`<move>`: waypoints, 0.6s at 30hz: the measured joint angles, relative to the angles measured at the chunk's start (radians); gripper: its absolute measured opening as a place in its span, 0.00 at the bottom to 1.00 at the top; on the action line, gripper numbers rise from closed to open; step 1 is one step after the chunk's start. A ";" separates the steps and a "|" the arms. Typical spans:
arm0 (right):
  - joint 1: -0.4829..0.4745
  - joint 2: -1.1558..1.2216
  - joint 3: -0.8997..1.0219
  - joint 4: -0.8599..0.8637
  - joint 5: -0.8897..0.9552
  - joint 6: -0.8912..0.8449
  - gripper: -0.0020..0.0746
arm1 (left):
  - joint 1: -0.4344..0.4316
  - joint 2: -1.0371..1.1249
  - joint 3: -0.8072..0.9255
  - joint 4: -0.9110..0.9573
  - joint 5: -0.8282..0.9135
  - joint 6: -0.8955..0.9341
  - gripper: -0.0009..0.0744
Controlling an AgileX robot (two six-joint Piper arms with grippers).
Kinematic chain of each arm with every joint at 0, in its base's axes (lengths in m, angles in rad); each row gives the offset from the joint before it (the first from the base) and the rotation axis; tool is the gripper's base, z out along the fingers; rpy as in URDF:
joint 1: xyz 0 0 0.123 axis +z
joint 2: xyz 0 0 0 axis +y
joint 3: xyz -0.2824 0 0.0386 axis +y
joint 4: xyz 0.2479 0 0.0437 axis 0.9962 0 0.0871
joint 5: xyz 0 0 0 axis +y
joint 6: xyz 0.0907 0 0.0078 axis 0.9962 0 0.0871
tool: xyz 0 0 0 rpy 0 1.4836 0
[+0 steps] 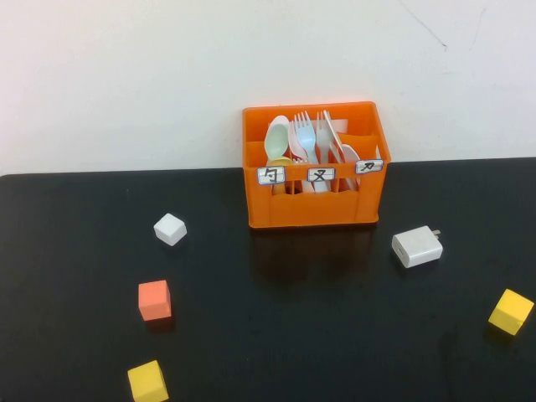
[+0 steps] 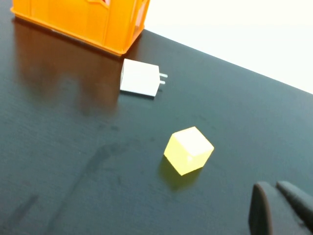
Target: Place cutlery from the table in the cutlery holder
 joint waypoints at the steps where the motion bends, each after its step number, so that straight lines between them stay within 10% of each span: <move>1: 0.000 0.000 0.000 0.000 0.000 0.000 0.02 | 0.000 0.000 0.000 0.000 0.000 0.000 0.01; 12: 0.000 0.000 0.000 0.004 0.000 0.016 0.02 | 0.000 0.000 0.000 0.000 0.000 0.004 0.01; 18: 0.000 0.000 0.000 -0.091 0.000 0.312 0.02 | 0.000 0.000 0.000 0.000 0.000 0.003 0.01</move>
